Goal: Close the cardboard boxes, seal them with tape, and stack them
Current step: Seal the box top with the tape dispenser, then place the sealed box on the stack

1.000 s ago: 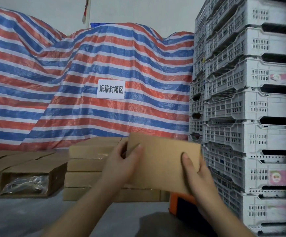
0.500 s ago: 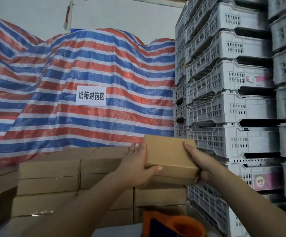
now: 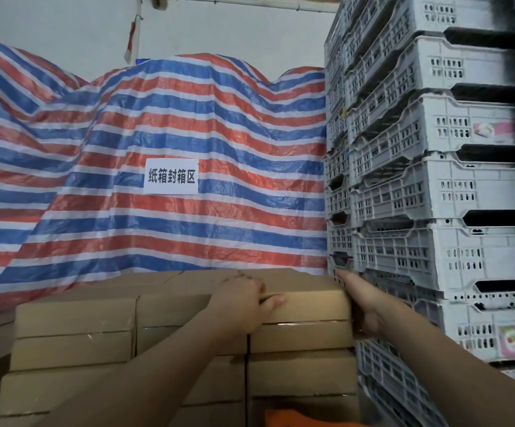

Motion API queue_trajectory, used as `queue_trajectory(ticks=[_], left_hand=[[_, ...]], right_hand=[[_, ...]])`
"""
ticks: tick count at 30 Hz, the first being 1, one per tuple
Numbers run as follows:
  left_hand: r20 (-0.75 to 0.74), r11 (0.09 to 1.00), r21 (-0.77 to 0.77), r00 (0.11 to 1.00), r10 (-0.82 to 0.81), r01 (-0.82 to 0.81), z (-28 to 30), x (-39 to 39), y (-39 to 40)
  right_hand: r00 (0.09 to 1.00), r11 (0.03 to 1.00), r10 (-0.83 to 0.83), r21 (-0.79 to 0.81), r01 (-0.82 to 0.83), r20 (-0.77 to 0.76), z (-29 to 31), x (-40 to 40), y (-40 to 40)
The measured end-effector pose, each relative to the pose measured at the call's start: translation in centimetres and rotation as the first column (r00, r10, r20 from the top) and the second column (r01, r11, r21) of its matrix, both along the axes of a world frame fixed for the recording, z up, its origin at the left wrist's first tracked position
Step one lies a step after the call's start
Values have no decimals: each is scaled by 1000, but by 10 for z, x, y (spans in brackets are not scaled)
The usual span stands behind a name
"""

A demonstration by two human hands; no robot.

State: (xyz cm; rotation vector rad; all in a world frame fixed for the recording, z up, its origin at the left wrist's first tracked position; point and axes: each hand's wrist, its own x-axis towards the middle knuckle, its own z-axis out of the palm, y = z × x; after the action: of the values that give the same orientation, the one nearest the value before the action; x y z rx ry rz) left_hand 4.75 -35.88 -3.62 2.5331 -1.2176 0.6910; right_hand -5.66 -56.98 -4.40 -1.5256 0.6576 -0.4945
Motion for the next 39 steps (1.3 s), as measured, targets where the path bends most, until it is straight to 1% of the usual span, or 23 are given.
queue_trajectory(ticks=[2, 3, 5, 8, 10, 12, 13, 14, 15, 16, 17, 18, 19, 20, 22, 24, 27, 29, 31, 34, 36, 38, 39], left_hand=[[-34, 997, -79, 999, -26, 23, 1, -1, 0], [-33, 996, -90, 999, -26, 22, 1, -1, 0], [16, 997, -75, 1000, -11, 12, 0, -3, 0], [140, 999, -49, 990, 11, -4, -5, -8, 0], [167, 995, -98, 986, -6, 23, -7, -10, 4], [186, 981, -179, 982, -43, 77, -5, -15, 15], [193, 973, -206, 979, -64, 104, -3, -19, 23], [189, 966, -220, 977, -94, 136, -1, -24, 31], [182, 963, -222, 976, -116, 155, 2, -30, 39], [177, 966, -209, 977, -118, 155, 5, -35, 48], [178, 972, -188, 978, -109, 143, 8, -40, 57], [185, 979, -167, 979, -89, 120, 11, -44, 65], [198, 985, -146, 978, -62, 92, 12, -47, 74], [213, 988, -137, 977, -35, 66, 13, -51, 84], [206, 984, -169, 978, -29, 65, 14, -57, 105], [199, 977, -200, 979, -30, 70, 14, -67, 130], [260, 990, -144, 965, 28, 10, 13, -82, 171], [299, 989, -145, 952, 72, -30, 16, -92, 200], [225, 978, -205, 971, 85, -38, 22, -103, 228], [110, 956, -268, 982, 154, -120, 26, -118, 263], [92, 941, -304, 978, 185, -150, 23, -117, 283], [63, 936, -326, 984, 164, -135, 16, -112, 302], [42, 943, -306, 988, 149, -129, 12, -109, 313]], right_hand=[[1000, 999, -4, -32, 4, -24, -4, 2, -1], [1000, 999, -11, -45, 10, -23, -6, 3, -2], [1000, 999, -10, -52, 10, -10, -11, 4, -1], [1000, 999, 3, -38, -3, 7, -13, 3, 1], [1000, 999, 17, -41, -17, 9, -9, -2, 8], [999, 989, -20, -148, 24, 32, -5, -4, 17], [994, 961, -98, -253, 109, 56, -2, -3, 21], [974, 894, -205, -389, 225, 93, -1, -3, 25], [943, 782, -299, -528, 331, 147, 2, -5, 30], [904, 647, -361, -637, 419, 227, 6, -8, 38], [874, 534, -364, -697, 478, 320, 11, -10, 48], [859, 456, -322, -730, 510, 399, 16, -13, 61], [859, 415, -265, -752, 511, 437, 20, -14, 72], [868, 404, -203, -769, 495, 452, 23, -14, 86], [886, 422, -99, -787, 450, 454, 26, -16, 116], [866, 436, -22, -774, 459, 500, 28, -20, 147], [846, 424, 64, -782, 457, 529, 30, -32, 194], [848, 453, 138, -794, 405, 512, 33, -42, 223], [839, 503, 194, -785, 361, 509, 40, -51, 250], [826, 586, 253, -759, 284, 504, 44, -60, 285], [816, 626, 302, -748, 219, 492, 39, -64, 304], [810, 649, 332, -740, 175, 483, 31, -65, 322], [812, 650, 340, -743, 162, 474, 27, -65, 329]])
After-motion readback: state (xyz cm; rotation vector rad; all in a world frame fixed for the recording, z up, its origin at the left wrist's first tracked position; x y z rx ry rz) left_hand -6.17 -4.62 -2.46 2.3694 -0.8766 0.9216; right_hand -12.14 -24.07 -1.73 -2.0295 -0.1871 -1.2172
